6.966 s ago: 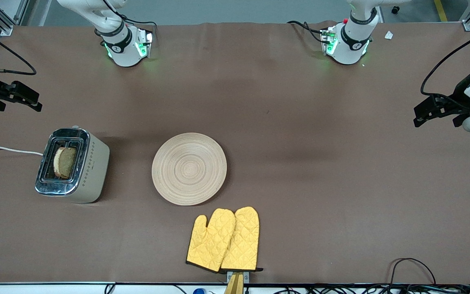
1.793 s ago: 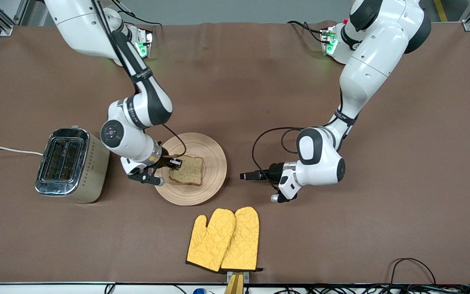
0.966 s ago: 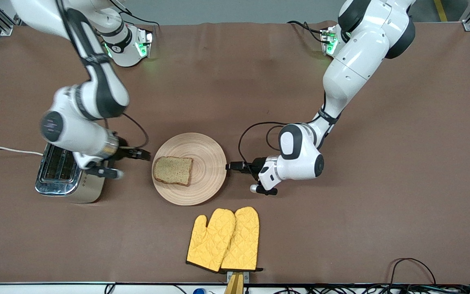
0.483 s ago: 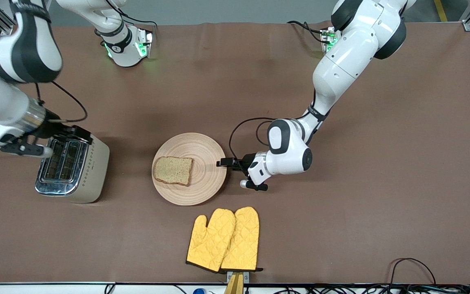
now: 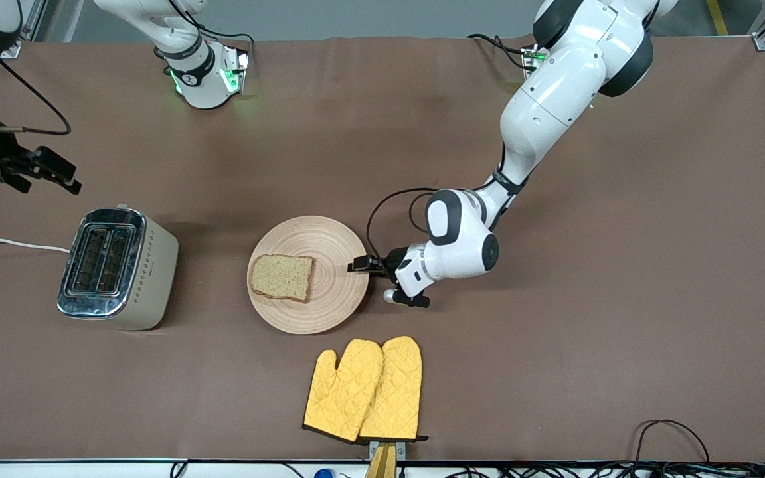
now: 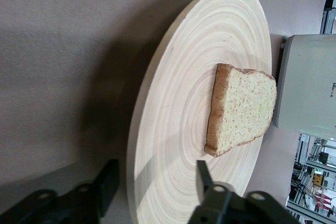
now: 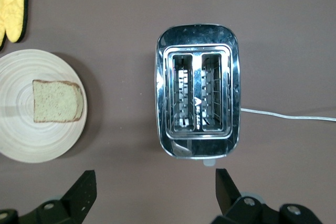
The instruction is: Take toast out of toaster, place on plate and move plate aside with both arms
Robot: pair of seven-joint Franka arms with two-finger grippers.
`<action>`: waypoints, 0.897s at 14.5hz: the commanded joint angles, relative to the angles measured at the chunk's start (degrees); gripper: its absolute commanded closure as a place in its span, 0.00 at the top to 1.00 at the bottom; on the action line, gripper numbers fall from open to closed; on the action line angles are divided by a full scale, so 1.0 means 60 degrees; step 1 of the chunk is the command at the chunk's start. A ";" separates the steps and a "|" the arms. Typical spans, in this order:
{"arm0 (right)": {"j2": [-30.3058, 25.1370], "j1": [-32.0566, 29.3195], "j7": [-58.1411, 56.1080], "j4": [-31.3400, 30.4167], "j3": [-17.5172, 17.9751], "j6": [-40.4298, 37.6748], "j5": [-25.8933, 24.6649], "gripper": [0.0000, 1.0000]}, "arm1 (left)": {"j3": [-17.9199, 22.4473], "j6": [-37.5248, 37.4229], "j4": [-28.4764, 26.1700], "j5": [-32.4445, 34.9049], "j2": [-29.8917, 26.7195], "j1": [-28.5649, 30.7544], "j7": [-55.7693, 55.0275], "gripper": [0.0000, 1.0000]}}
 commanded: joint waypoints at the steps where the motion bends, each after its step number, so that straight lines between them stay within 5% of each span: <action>1: -0.0049 -0.0055 -0.0077 0.0991 0.0187 -0.0944 -0.0356 1.00 | 0.0021 0.0343 0.0337 -0.0222 0.0228 -0.0161 0.0030 0.32; 3: 0.0169 0.0003 -0.0077 0.1579 0.0201 -0.1123 -0.0401 1.00 | 0.0007 0.0388 0.0337 -0.0295 0.0272 -0.0161 0.0059 0.05; 4: 0.0403 0.0033 -0.0077 0.1843 0.0201 -0.1123 -0.0430 1.00 | 0.0007 0.0373 0.0323 -0.0296 0.0272 -0.0161 0.0103 0.00; 9: 0.1372 0.0268 -0.0062 0.3323 0.0187 -0.1563 -0.0680 1.00 | 0.0007 0.0126 0.0279 -0.0339 -0.0195 0.0160 -0.0014 0.00; 13: 0.1533 0.0311 -0.0004 0.3705 0.0187 -0.1563 -0.0694 1.00 | -0.0023 -0.1790 -0.0043 -0.0296 -0.1074 0.1081 0.0146 0.00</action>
